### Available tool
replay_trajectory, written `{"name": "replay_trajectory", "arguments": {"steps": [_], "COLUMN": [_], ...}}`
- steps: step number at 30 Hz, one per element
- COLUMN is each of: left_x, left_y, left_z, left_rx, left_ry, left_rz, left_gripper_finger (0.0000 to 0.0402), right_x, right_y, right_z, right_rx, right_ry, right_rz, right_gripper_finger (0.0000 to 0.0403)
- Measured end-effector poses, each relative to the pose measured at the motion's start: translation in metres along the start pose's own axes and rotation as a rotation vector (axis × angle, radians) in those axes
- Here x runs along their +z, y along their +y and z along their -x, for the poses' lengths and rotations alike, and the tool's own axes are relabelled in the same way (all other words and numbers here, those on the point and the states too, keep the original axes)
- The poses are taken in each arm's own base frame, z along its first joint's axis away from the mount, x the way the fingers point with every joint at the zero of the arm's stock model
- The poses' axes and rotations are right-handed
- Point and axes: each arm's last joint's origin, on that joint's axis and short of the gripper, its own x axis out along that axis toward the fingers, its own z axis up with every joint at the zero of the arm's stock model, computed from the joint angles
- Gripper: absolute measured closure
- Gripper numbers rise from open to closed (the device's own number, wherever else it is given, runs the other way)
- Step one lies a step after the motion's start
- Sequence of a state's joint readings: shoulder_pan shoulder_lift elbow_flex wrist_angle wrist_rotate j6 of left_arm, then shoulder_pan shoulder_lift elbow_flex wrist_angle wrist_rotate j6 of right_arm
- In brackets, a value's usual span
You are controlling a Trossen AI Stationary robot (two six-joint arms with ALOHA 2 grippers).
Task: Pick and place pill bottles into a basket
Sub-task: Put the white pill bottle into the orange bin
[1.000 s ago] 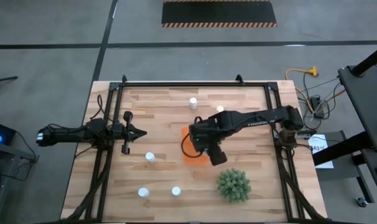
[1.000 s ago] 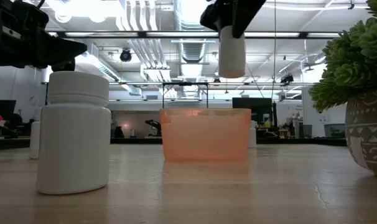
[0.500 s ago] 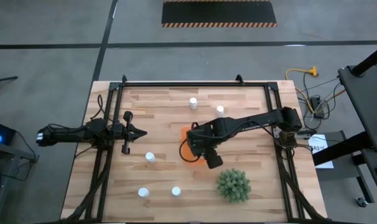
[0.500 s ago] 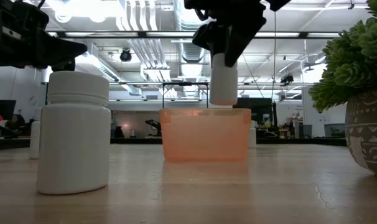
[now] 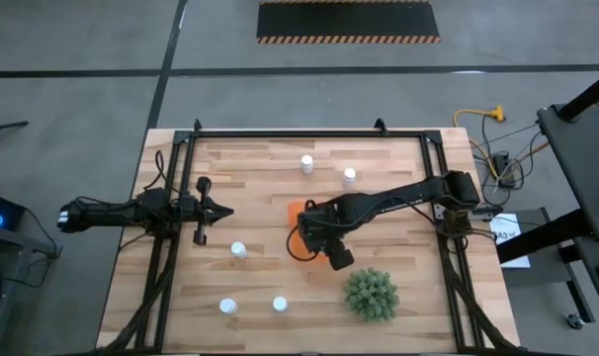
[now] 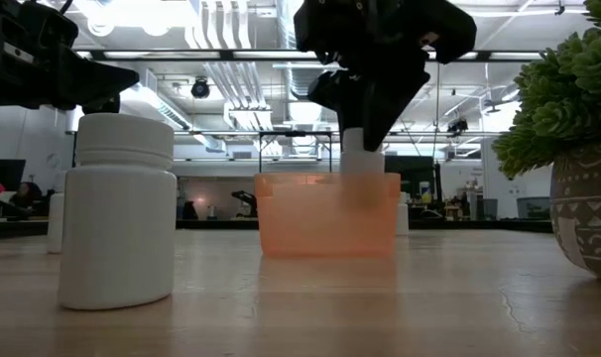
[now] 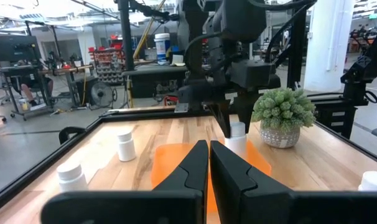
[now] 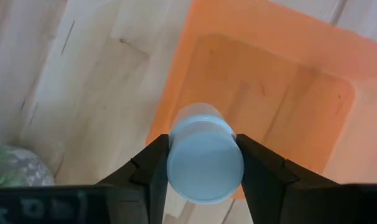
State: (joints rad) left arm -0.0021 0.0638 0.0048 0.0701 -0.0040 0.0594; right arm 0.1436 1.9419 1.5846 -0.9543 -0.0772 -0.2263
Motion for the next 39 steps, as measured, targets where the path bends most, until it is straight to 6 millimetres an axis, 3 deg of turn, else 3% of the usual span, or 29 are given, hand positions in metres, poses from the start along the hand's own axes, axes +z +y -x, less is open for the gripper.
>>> {"name": "replay_trajectory", "arguments": {"steps": [39], "left_x": [0.0], "left_y": [0.0], "left_z": [0.0], "left_rx": [0.0], "left_ry": [0.001], "left_rz": [0.0], "left_gripper_finger": [0.0401], "right_x": [-0.012], "right_y": [-0.005], "right_z": [-0.024], "right_rx": [-0.007], "right_ry": [-0.009], "right_rz": [0.047], "right_gripper_finger": [0.0255]}}
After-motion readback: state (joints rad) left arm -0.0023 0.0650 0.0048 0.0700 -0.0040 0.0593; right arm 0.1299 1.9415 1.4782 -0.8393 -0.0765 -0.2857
